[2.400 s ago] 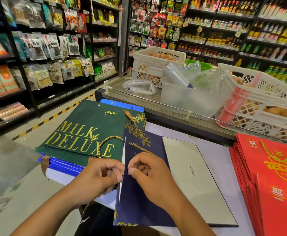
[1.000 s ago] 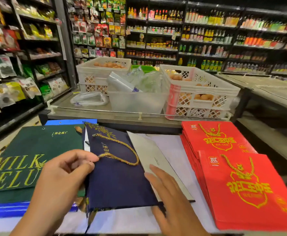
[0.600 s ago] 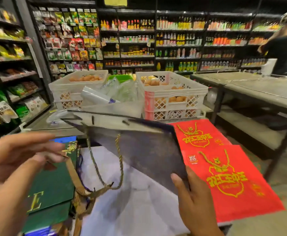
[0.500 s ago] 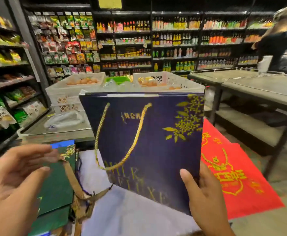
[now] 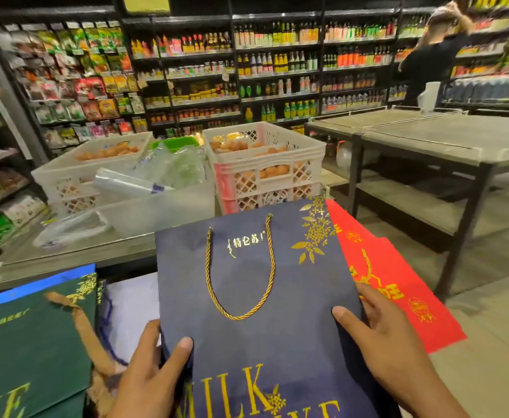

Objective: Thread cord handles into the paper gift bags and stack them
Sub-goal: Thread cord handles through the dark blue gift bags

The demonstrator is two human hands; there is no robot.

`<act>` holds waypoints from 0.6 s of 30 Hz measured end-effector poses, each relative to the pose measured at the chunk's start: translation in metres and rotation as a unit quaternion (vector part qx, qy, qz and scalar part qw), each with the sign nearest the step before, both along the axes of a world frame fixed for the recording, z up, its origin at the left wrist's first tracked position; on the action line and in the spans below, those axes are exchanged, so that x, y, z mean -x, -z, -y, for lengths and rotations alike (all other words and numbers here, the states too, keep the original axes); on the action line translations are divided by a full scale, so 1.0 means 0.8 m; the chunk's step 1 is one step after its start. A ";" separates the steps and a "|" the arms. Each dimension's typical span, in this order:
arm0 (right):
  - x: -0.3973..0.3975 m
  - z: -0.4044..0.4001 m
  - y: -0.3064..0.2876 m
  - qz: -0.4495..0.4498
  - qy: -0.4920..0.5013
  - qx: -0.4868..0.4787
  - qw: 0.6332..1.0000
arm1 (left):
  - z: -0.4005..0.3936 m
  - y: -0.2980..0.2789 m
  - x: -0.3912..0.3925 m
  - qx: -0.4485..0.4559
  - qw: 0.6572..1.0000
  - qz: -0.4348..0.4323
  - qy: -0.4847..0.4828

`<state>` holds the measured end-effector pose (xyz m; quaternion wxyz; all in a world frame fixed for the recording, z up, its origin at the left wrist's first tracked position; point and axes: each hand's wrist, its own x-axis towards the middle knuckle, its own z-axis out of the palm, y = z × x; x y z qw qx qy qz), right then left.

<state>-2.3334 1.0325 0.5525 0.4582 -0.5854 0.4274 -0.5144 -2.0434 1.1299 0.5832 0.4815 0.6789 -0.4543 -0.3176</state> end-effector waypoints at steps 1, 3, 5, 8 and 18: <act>0.011 0.010 -0.003 -0.050 0.020 0.022 0.998 | 0.008 0.001 0.006 -0.005 1.000 -0.006 0.013; 0.033 0.034 -0.013 -0.144 0.067 0.063 0.985 | 0.030 0.005 0.013 -0.027 0.999 0.000 0.027; 0.054 0.062 -0.024 -0.223 0.118 0.092 0.963 | 0.066 0.010 0.024 -0.020 0.999 0.020 0.030; 0.081 0.120 -0.037 -0.324 0.199 0.087 0.921 | 0.136 0.002 0.055 0.011 0.999 0.020 0.046; 0.107 0.235 -0.015 -0.609 0.170 -0.022 0.774 | 0.286 0.014 0.106 -0.050 0.949 0.305 0.064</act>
